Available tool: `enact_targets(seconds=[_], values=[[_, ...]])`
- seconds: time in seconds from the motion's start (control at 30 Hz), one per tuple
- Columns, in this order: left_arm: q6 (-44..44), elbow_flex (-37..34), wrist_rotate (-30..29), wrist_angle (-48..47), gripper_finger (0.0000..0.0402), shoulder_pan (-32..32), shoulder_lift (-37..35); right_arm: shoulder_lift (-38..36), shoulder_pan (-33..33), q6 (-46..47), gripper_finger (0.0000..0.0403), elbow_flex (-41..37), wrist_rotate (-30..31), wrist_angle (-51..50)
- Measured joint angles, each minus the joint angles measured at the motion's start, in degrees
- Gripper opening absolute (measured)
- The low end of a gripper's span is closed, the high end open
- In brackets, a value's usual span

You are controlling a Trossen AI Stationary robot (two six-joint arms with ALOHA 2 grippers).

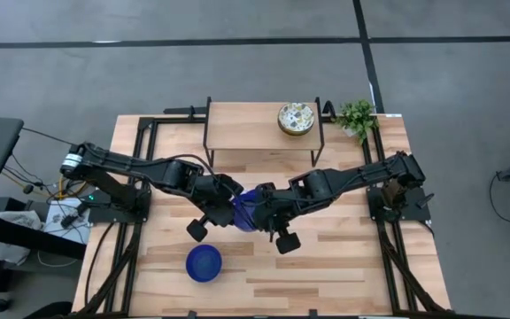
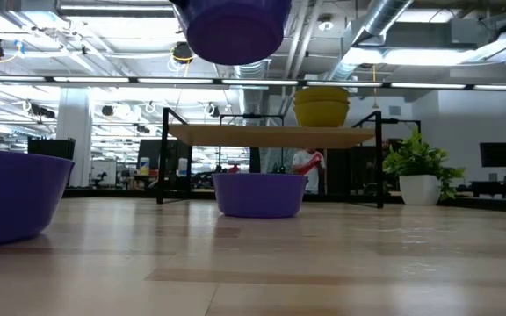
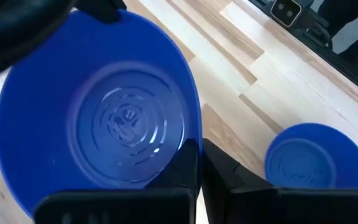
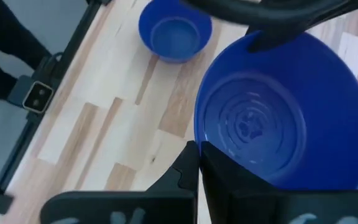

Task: Pick & Place Mini bowls
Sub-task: Put the bottom right blue bowl on the shelf

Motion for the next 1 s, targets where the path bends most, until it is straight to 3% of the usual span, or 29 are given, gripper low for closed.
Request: enact_targets(seconds=[0.23,0.37,0.63,0.87,1.0], values=[[-0.92,-0.03,-0.65,-0.58,0.0002,0.04,0.00,0.00,-1.28,10.99,0.0013,0.00,1.27,1.33],[-2.72,-0.15,-3.47,-0.78,0.0002,0.36,0.04,0.00,-2.53,14.79,0.0053,0.04,0.50,1.53],[-5.42,-0.15,-3.43,-3.38,0.0002,0.57,0.04,0.00,-2.02,17.54,0.0147,0.04,-0.50,-0.44],[-7.06,-0.15,-14.70,-8.89,0.0002,0.57,-0.63,0.00,0.29,27.98,0.0187,0.02,-0.22,-17.39],[-6.69,-0.15,-19.53,-9.18,0.0002,0.88,-1.94,0.00,2.83,29.83,0.0191,0.02,1.82,-21.80]])
